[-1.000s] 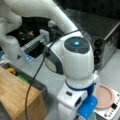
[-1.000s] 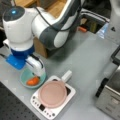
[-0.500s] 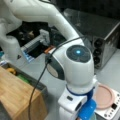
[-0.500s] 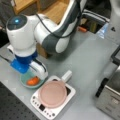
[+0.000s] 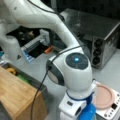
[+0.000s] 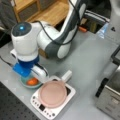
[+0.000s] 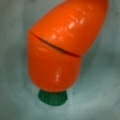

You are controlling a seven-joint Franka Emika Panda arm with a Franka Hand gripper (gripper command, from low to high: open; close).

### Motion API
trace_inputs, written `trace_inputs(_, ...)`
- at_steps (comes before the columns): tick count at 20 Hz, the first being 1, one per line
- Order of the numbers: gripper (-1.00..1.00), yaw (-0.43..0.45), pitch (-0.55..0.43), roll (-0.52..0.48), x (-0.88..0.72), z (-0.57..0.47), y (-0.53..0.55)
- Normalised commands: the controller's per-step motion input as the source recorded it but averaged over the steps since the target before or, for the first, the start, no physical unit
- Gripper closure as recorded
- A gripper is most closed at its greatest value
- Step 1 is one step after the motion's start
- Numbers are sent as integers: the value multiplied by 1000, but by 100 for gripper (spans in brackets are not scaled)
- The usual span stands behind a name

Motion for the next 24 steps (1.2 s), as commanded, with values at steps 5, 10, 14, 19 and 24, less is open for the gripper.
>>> trace_inputs(5,-100,79,-168,75,-72,-188,-76)
trace_inputs(10,-100,82,-149,87,-98,-145,-45)
trace_inputs(14,100,83,-124,88,-128,-138,-25)
trace_inputs(19,100,79,-128,100,-138,-111,-34)
trace_inputs(24,100,69,-126,108,-144,-113,-48)
